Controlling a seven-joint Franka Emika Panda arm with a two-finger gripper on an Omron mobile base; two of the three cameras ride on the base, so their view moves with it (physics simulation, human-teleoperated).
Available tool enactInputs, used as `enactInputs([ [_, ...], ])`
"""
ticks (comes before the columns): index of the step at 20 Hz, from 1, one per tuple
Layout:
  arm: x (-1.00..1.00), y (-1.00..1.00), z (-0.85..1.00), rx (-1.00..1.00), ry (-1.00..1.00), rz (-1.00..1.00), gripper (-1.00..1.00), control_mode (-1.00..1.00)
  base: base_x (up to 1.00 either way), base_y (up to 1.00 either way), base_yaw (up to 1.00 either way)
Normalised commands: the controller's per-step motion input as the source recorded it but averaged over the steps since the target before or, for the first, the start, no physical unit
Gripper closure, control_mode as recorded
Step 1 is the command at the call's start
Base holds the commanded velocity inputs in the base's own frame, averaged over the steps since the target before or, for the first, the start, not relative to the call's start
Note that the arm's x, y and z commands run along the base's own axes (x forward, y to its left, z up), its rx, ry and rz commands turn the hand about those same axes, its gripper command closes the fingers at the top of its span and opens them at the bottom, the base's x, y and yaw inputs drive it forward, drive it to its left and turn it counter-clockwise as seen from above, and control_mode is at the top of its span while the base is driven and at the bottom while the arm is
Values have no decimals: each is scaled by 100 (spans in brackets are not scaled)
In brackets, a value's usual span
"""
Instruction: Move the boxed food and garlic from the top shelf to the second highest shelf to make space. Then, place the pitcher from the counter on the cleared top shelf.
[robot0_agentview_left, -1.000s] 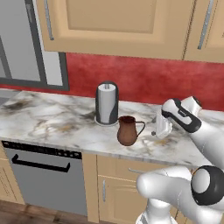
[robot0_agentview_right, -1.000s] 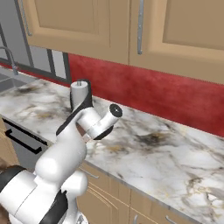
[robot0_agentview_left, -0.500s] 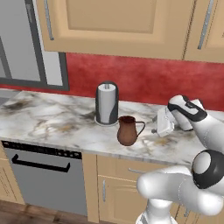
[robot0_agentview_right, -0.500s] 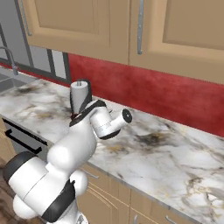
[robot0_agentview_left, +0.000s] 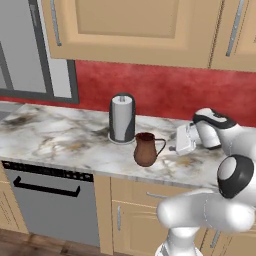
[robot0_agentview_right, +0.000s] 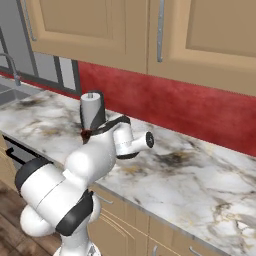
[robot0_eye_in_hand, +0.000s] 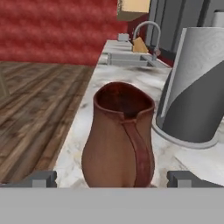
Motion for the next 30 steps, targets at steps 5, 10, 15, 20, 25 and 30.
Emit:
enactInputs([
  [5, 22, 17, -6, 8, 0, 1, -100, -100, 0, 0, 0],
  [10, 35, 0, 0, 7, 0, 2, -100, -100, 0, 0, 0],
  [15, 41, 0, -3, 3, 0, 3, -100, -100, 0, 0, 0],
  [20, 34, 0, -12, 2, 3, 9, -100, -100, 0, 0, 0],
  [25, 21, 0, -20, 2, 8, 15, -100, -100, 0, 0, 0],
  [30, 7, 1, -22, 0, 9, 17, -100, -100, 0, 0, 0],
])
